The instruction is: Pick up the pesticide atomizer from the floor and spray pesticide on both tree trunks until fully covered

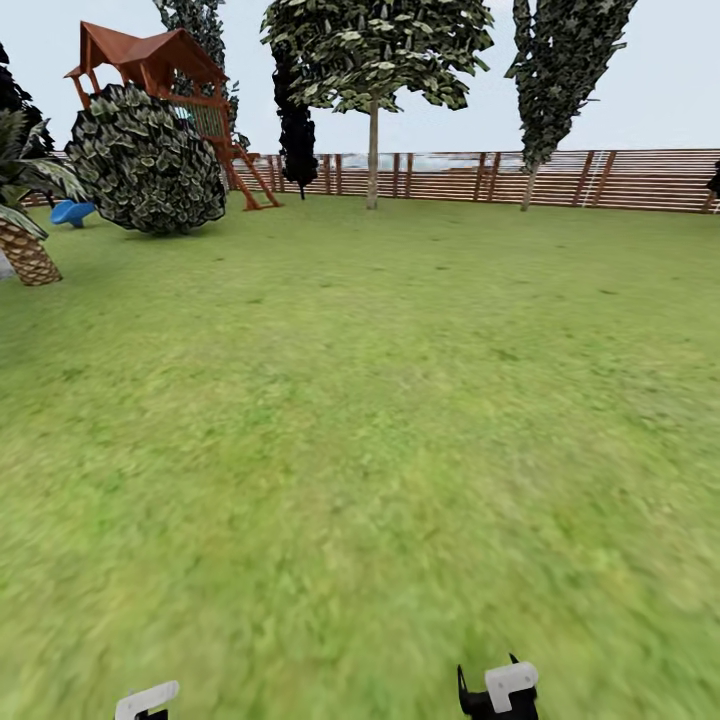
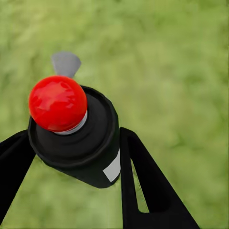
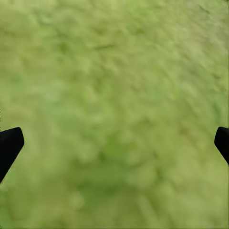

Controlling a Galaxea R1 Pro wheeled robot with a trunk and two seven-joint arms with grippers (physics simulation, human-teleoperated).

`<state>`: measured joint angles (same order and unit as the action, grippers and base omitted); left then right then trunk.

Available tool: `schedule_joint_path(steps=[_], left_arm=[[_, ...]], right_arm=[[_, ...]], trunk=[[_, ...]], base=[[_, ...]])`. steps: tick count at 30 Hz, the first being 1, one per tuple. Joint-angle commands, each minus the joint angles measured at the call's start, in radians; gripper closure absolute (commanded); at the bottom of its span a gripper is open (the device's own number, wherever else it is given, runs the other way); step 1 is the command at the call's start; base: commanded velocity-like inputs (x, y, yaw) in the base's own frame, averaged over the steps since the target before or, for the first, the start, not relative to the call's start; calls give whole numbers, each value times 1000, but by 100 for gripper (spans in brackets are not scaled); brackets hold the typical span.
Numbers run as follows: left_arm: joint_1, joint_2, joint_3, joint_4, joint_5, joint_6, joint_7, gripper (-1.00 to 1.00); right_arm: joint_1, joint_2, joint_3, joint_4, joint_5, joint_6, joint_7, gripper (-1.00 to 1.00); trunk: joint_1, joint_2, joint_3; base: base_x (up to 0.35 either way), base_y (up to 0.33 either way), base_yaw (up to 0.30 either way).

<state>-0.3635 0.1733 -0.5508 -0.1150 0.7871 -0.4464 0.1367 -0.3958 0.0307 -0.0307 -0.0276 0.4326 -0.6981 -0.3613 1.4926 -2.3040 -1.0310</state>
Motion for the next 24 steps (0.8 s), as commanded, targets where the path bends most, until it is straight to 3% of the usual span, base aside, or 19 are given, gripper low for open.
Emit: schedule_joint_path(steps=[1, 24], left_arm=[[0, 0, 0, 0, 0, 0, 0, 100], [0, 0, 0, 0, -2, -1, 0, 100]], right_arm=[[0, 0, 0, 0, 0, 0, 0, -100], [0, 0, 0, 0, 0, 0, 0, -100]], trunk=[[0, 0, 0], [0, 0, 0]], base=[[340, 143, 0], [340, 143, 0]])
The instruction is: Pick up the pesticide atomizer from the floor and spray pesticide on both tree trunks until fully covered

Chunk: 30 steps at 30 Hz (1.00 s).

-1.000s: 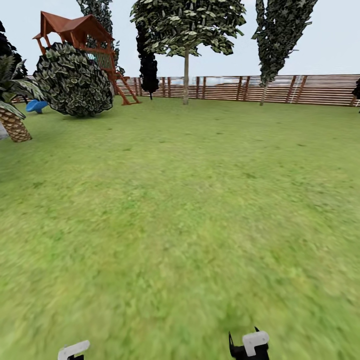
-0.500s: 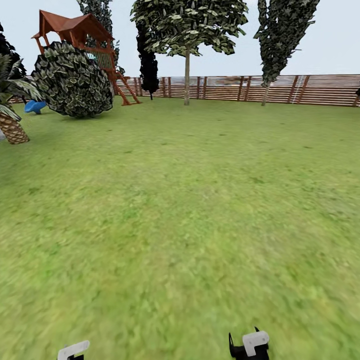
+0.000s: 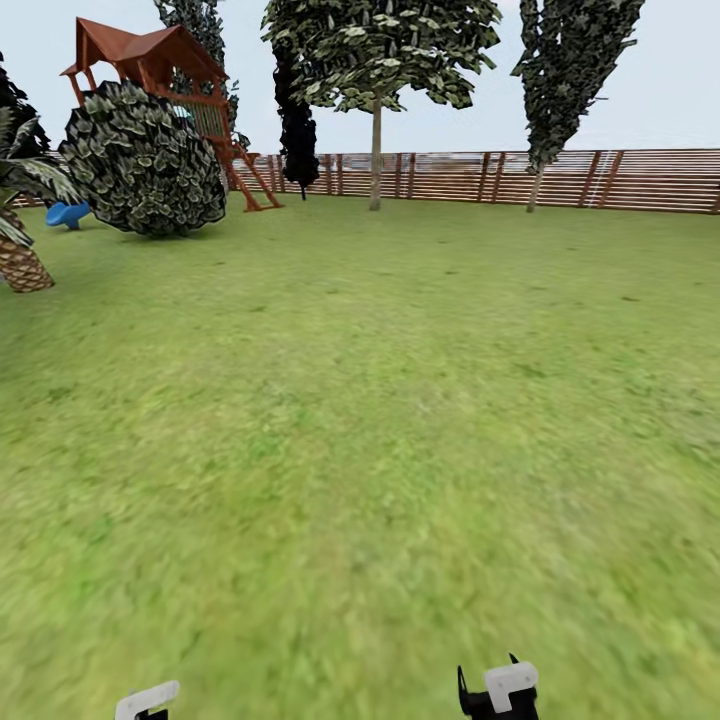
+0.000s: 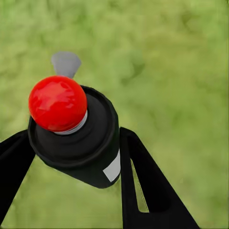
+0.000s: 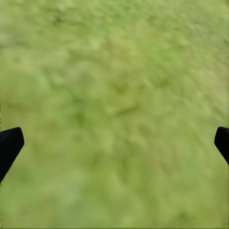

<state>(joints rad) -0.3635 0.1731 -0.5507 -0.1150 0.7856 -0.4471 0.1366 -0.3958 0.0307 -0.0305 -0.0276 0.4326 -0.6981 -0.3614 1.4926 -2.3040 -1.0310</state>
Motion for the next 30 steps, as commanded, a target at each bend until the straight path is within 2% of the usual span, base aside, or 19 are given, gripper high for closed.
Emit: schedule_joint_path(steps=[1, 7, 30], left_arm=[[0, 0, 0, 0, 0, 0, 0, 100], [0, 0, 0, 0, 0, -1, 0, 100], [0, -1, -2, 0, -2, 1, 0, 100]], right_arm=[[0, 0, 0, 0, 0, 0, 0, -100], [0, 0, 0, 0, 0, 0, 0, -100], [0, 0, 0, 0, 0, 0, 0, -100]], trunk=[[0, 0, 0], [0, 0, 0], [0, 0, 0]], base=[[339, 143, 0], [339, 108, 0], [340, 2, 0]])
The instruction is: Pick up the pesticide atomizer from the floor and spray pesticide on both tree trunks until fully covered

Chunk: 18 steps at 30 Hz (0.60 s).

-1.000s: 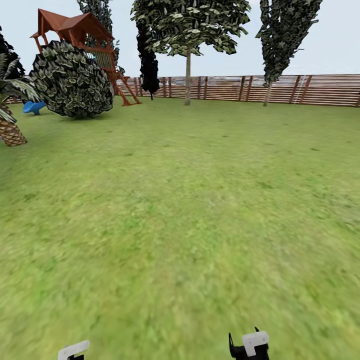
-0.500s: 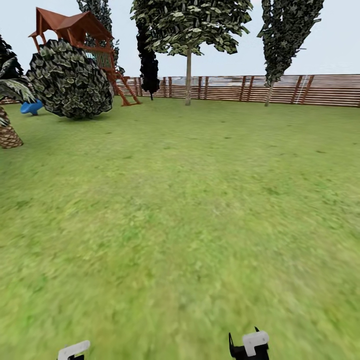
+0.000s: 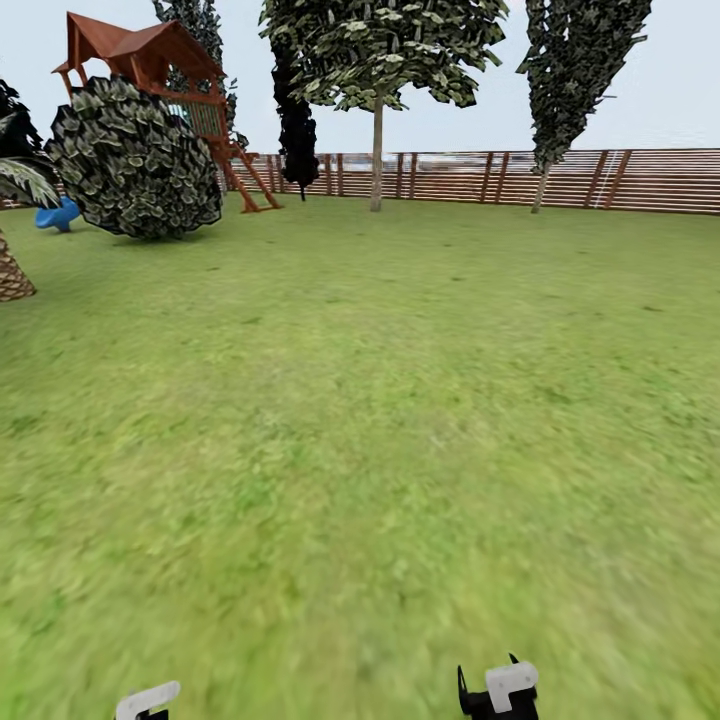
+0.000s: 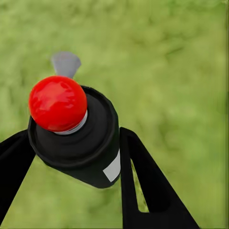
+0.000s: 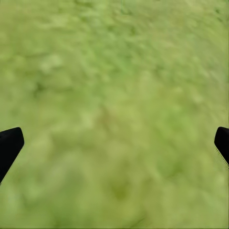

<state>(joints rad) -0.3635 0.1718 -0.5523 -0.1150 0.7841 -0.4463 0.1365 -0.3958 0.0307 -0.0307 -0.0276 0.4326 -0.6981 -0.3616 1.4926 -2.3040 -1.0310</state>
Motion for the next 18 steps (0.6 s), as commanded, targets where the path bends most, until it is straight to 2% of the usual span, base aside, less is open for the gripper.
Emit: schedule_joint_path(steps=[1, 18], left_arm=[[0, 0, 0, 0, 0, 0, 0, 100], [0, 0, 0, 0, 1, -1, 0, 100]], right_arm=[[0, 0, 0, 0, 0, 0, 0, -100], [0, 0, 0, 0, 0, 0, 1, -100]], trunk=[[0, 0, 0], [0, 0, 0]], base=[[340, 0, 0], [340, 0, 0]])
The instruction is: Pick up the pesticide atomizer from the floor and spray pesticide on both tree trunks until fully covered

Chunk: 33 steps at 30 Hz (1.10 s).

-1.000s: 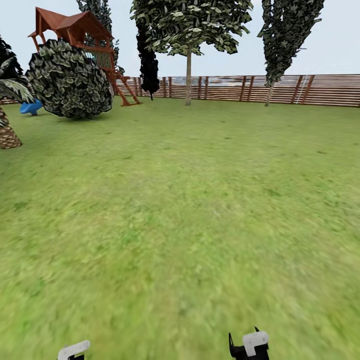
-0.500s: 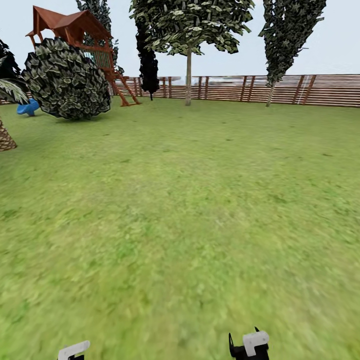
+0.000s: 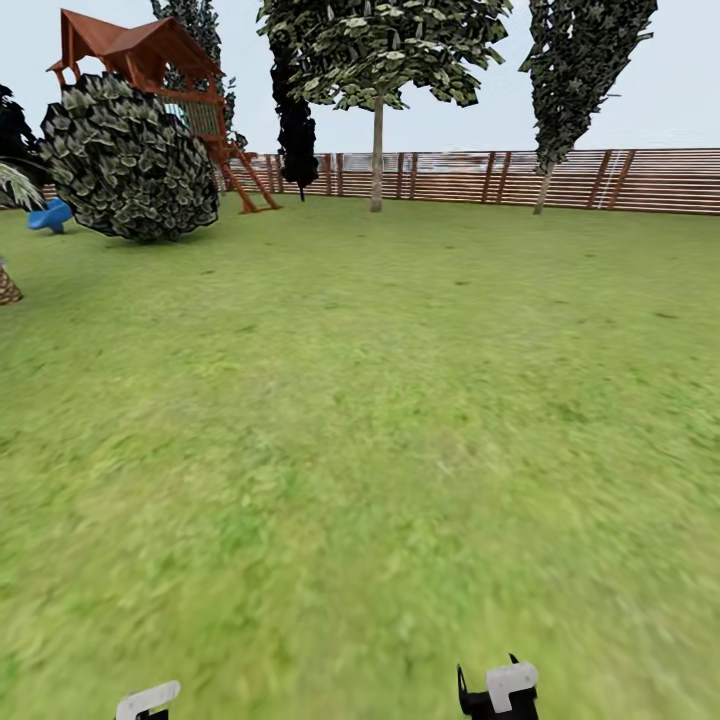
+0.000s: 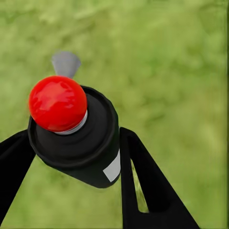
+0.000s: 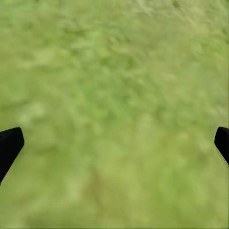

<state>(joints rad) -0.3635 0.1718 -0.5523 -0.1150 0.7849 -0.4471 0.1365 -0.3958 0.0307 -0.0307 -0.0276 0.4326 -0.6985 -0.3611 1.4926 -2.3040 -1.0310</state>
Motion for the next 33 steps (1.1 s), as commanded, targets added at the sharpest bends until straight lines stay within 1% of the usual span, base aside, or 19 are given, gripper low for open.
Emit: schedule_joint_path(steps=[1, 33], left_arm=[[0, 0, 0, 0, 0, 0, 0, 100], [0, 0, 2, 0, 1, 0, 1, 100]], right_arm=[[0, 0, 0, 0, 0, 0, 0, -100], [0, 0, 0, 0, 0, 0, 0, -100]], trunk=[[0, 0, 0], [0, 0, 0]], base=[[340, 0, 0], [340, 0, 0]])
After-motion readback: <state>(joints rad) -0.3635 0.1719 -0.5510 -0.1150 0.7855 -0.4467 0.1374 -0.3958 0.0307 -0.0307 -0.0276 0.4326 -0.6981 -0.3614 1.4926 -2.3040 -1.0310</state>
